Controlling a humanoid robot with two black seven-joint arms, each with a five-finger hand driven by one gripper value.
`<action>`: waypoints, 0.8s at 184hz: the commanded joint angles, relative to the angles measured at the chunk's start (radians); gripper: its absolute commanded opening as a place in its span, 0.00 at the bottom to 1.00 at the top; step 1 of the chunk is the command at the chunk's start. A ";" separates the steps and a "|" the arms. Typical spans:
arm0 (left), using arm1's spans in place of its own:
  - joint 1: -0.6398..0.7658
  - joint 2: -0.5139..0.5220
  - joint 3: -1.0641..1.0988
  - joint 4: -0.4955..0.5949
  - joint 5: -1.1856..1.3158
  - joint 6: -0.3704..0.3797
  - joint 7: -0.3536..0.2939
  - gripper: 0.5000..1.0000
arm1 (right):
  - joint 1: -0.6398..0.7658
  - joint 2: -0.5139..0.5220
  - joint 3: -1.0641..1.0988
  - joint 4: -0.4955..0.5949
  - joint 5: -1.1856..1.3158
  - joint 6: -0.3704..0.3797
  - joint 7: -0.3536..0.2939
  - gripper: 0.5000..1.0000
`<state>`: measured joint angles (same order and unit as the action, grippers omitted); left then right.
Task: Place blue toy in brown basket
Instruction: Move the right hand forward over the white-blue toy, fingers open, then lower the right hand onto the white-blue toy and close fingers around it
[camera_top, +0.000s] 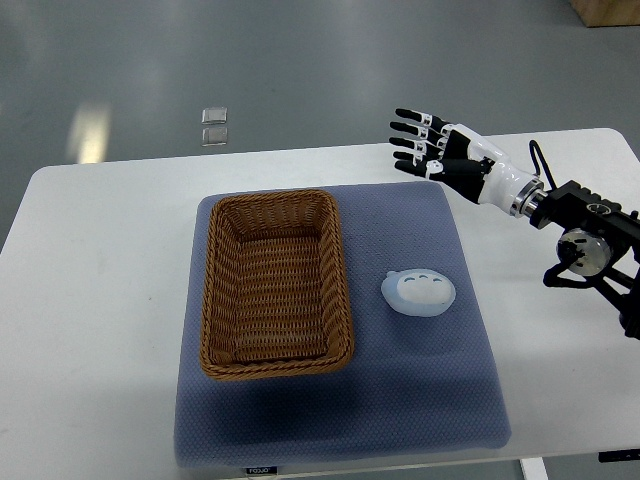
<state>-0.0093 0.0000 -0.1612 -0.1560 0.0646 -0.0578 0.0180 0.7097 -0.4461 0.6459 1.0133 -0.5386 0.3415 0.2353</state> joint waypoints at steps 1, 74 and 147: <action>0.000 0.000 0.000 0.001 0.000 -0.001 0.000 1.00 | 0.065 -0.086 -0.109 0.065 -0.164 -0.001 -0.005 0.82; -0.011 0.000 0.002 0.001 0.000 -0.002 0.000 1.00 | 0.461 -0.339 -0.591 0.311 -0.264 0.008 -0.036 0.82; -0.014 0.000 0.003 0.001 0.000 -0.002 0.000 1.00 | 0.442 -0.319 -0.680 0.344 -0.268 -0.061 -0.039 0.82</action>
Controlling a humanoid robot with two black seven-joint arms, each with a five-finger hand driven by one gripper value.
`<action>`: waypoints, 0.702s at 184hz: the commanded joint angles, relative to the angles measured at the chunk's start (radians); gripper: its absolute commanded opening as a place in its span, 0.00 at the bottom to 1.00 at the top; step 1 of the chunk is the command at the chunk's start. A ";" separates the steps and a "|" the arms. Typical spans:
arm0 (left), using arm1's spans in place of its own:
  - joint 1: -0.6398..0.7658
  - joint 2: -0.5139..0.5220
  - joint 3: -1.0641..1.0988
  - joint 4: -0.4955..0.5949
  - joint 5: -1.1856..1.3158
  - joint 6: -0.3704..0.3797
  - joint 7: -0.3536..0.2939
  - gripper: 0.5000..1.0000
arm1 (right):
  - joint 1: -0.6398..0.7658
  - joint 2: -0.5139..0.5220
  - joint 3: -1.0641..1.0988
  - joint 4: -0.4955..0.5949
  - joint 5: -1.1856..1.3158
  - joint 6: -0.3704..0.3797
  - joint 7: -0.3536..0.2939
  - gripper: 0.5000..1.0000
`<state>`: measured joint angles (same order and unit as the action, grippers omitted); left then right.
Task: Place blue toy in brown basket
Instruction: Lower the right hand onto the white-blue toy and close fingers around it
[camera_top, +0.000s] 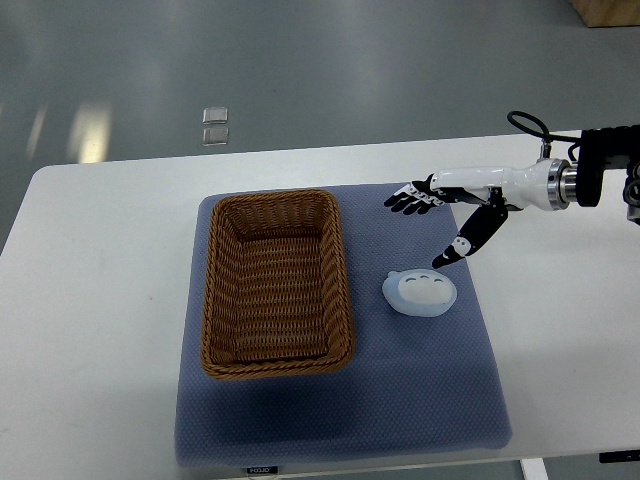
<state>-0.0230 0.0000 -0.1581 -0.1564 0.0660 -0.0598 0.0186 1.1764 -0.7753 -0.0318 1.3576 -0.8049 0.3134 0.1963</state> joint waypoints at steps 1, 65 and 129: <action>0.000 0.000 0.000 0.001 -0.002 0.000 0.000 1.00 | -0.024 0.010 -0.002 0.000 -0.002 -0.033 0.000 0.82; 0.000 0.000 0.002 0.003 -0.002 0.000 0.000 1.00 | -0.118 0.034 0.000 -0.006 -0.039 -0.089 0.005 0.82; 0.000 0.000 0.002 0.009 -0.002 0.000 0.000 1.00 | -0.179 0.070 0.000 -0.032 -0.089 -0.152 0.006 0.81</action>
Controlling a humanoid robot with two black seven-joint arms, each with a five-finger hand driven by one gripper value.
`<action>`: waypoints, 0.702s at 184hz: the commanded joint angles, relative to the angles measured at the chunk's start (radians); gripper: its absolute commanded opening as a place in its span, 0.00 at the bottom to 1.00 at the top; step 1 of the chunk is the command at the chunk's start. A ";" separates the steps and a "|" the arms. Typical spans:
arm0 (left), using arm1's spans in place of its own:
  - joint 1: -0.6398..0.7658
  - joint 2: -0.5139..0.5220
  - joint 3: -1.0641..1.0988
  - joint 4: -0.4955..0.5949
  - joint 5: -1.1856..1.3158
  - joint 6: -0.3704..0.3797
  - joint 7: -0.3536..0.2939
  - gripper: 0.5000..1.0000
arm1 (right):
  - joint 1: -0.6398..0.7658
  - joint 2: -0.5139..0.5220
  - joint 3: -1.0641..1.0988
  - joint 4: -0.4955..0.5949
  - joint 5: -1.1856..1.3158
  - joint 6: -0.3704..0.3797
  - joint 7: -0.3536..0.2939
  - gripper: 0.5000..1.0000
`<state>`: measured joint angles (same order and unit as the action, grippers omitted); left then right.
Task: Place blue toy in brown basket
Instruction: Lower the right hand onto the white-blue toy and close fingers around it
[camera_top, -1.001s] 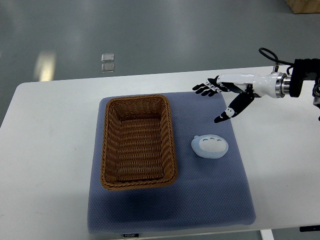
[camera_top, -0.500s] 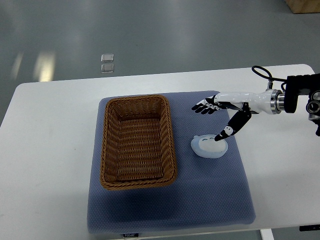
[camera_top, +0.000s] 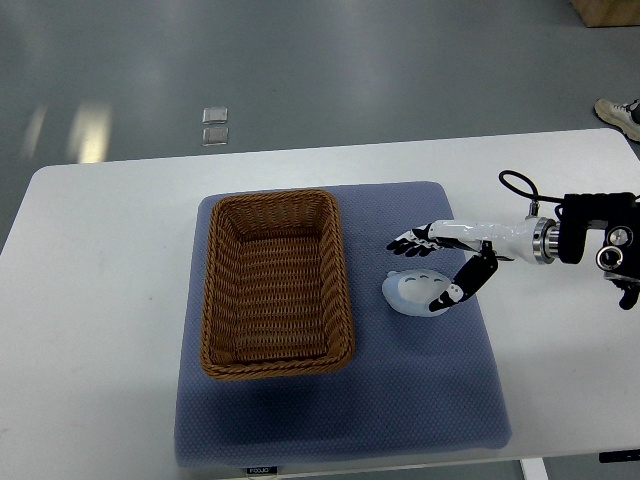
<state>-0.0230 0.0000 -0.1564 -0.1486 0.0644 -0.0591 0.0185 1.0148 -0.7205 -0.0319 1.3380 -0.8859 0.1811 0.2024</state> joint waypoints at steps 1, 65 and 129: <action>0.000 0.000 0.000 0.001 0.000 -0.001 0.000 1.00 | -0.018 0.015 0.000 -0.013 -0.008 -0.020 0.000 0.81; 0.000 0.000 0.000 0.003 0.000 -0.001 0.000 1.00 | -0.065 0.069 0.001 -0.059 -0.031 -0.069 0.003 0.78; 0.000 0.000 -0.002 0.003 0.000 0.001 0.000 1.00 | -0.096 0.105 0.003 -0.108 -0.051 -0.130 0.023 0.30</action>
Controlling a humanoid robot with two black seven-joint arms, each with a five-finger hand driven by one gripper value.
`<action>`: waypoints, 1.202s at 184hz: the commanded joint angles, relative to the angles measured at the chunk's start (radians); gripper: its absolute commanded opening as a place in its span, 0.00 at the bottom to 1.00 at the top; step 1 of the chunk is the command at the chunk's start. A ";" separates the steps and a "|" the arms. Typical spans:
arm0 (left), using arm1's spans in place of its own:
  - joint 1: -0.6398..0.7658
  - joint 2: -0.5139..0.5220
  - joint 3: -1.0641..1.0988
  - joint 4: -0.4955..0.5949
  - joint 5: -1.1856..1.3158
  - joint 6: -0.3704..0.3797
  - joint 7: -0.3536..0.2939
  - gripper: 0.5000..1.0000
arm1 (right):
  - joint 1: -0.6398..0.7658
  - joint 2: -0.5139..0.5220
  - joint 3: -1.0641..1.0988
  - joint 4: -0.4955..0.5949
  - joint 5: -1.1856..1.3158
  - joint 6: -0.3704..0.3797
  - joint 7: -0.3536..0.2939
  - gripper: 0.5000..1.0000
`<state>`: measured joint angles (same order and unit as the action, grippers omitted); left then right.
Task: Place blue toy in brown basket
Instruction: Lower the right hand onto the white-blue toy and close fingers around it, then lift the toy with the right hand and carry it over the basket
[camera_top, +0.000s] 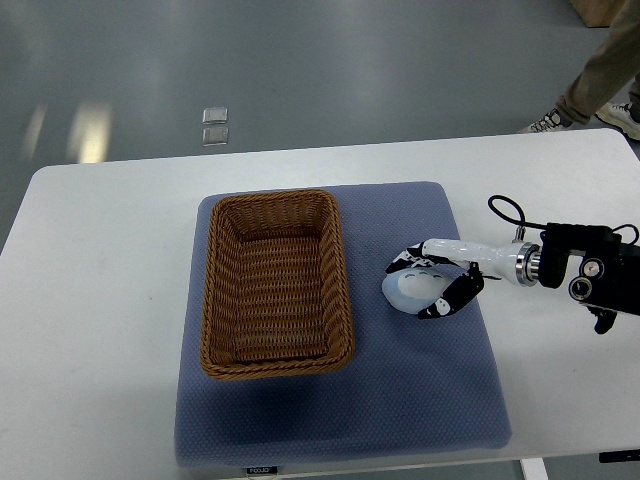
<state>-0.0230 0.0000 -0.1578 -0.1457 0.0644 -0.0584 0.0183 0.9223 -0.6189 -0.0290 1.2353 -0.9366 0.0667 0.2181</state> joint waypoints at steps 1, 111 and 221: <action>0.000 0.000 0.000 0.000 0.000 0.000 0.000 1.00 | -0.003 0.004 -0.002 -0.005 -0.001 -0.016 0.007 0.28; 0.000 0.000 0.000 0.000 0.000 0.000 0.000 1.00 | 0.171 -0.097 0.031 0.056 0.030 0.015 0.009 0.00; 0.000 0.000 0.000 -0.005 0.000 0.000 0.000 1.00 | 0.475 0.289 -0.163 -0.103 0.145 0.030 0.015 0.02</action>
<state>-0.0231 0.0000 -0.1582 -0.1476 0.0644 -0.0583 0.0186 1.3742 -0.4382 -0.1608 1.2019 -0.8039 0.0981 0.2334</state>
